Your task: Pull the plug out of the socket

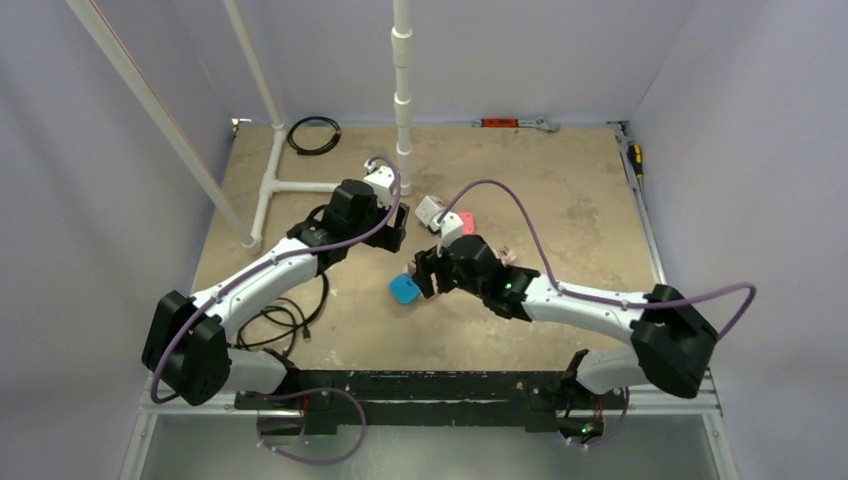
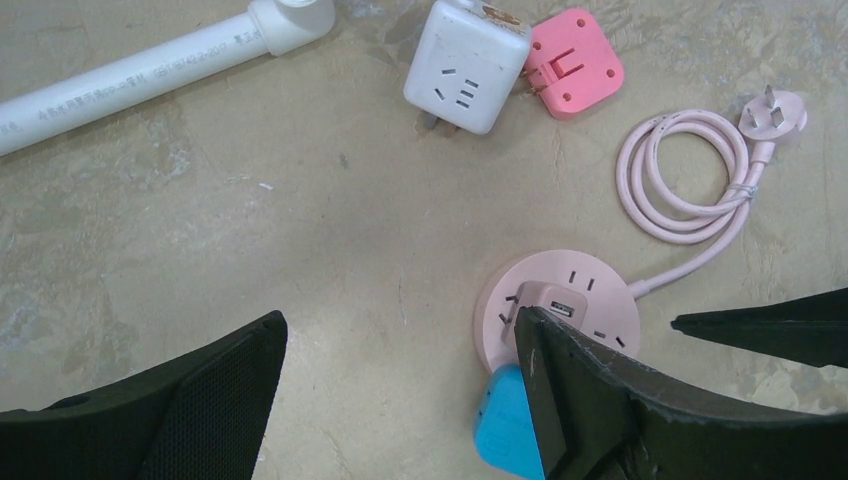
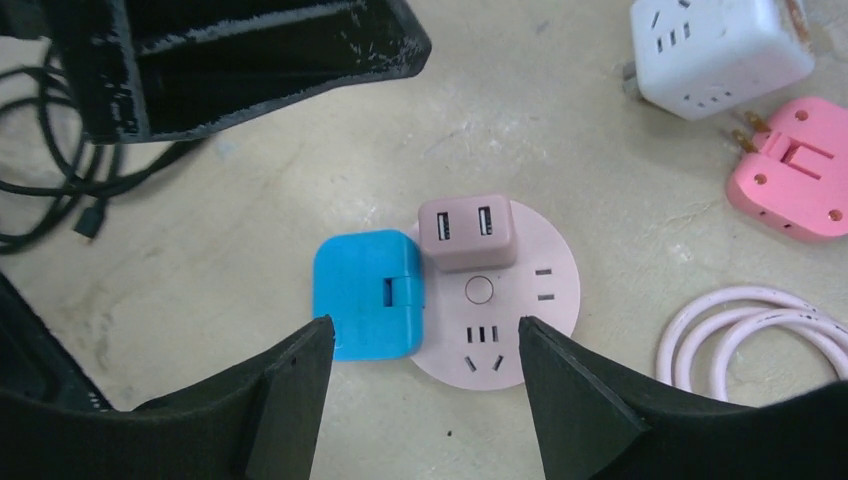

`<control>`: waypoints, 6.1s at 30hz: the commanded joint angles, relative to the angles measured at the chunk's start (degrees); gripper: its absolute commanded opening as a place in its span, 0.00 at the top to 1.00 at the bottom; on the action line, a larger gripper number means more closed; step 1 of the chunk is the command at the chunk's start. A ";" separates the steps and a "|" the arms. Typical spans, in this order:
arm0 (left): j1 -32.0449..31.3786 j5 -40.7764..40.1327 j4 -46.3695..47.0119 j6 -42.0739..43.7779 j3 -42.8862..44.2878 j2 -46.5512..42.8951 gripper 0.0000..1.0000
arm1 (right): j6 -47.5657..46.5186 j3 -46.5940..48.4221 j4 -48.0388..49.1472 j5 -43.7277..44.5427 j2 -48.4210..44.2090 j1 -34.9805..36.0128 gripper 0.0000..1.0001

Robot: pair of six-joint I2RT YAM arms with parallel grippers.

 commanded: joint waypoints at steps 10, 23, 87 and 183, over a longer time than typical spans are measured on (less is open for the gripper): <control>1.89 -1.41 1.40 0.99 0.35 3.59 0.17 | -6.67 11.91 0.21 11.95 14.73 3.04 0.36; 2.10 -0.96 1.41 0.84 0.50 3.69 0.17 | -6.05 12.60 1.88 12.15 18.45 3.03 0.36; 2.76 33.96 24.63 -22.71 -4.38 24.74 0.38 | 9.74 8.25 -0.13 18.97 17.75 -7.28 1.00; 4.36 30.51 16.87 -21.66 -1.83 28.47 0.77 | 12.91 12.02 -13.55 33.13 15.03 -0.01 1.00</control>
